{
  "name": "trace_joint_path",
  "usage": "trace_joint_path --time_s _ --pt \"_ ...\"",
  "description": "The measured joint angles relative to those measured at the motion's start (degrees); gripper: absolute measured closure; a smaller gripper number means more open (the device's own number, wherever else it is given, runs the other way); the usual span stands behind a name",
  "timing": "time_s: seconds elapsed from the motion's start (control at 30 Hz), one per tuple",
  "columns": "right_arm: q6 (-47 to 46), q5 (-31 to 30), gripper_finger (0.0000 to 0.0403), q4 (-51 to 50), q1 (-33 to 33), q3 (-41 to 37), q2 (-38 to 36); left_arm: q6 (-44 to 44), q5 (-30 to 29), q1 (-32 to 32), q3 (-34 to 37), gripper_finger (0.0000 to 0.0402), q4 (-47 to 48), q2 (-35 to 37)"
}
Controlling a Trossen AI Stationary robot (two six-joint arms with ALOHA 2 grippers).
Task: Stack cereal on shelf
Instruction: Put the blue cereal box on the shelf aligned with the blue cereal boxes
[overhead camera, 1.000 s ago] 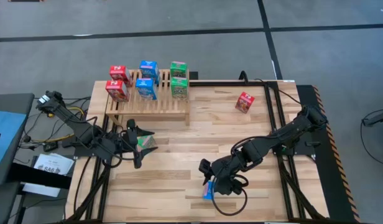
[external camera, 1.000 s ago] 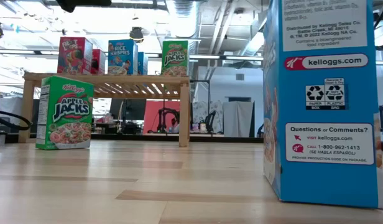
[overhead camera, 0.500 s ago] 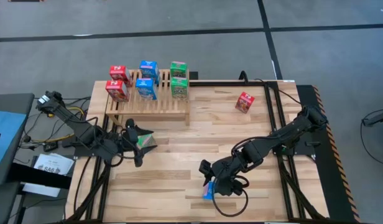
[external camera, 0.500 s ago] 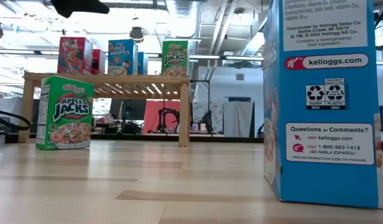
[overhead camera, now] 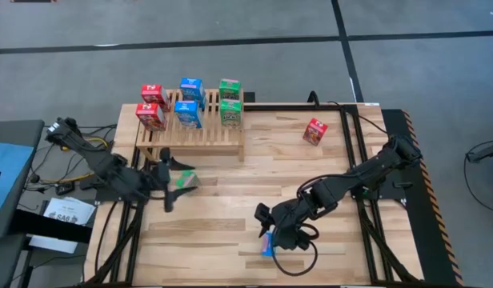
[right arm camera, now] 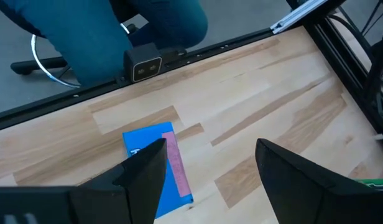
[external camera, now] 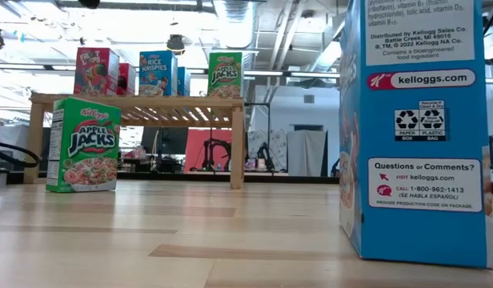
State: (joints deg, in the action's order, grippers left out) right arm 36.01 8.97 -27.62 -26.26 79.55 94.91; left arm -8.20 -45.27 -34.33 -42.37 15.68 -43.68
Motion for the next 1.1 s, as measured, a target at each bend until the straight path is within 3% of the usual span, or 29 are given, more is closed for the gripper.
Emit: trace_joint_path --time_s 0.2,0.4,0.6,0.7,0.9,1.1 --pt "0.0 0.0 0.0133 0.0 0.3 0.0 0.0 5.0 11.4 0.0 2.3 0.0121 -3.5 8.5" --pt "0.0 0.0 0.0133 0.0 0.5 0.0 0.0 11.2 19.9 -0.1 14.4 0.0121 -18.3 17.7" --pt "0.0 0.0 0.0133 0.0 0.5 0.0 0.0 10.6 23.1 0.0 24.5 0.0121 -23.5 24.7" --pt "0.0 0.0 0.0133 0.0 0.5 0.0 0.0 10.6 22.3 -0.1 27.4 0.0121 -24.4 27.1" --pt "0.0 0.0 0.0133 0.0 0.5 0.0 0.0 11.2 12.0 0.0 31.4 0.0121 -24.3 29.8" --pt "0.0 0.0 0.0133 0.0 0.5 0.0 0.0 10.7 11.4 0.0 34.3 0.0121 -24.2 31.4"
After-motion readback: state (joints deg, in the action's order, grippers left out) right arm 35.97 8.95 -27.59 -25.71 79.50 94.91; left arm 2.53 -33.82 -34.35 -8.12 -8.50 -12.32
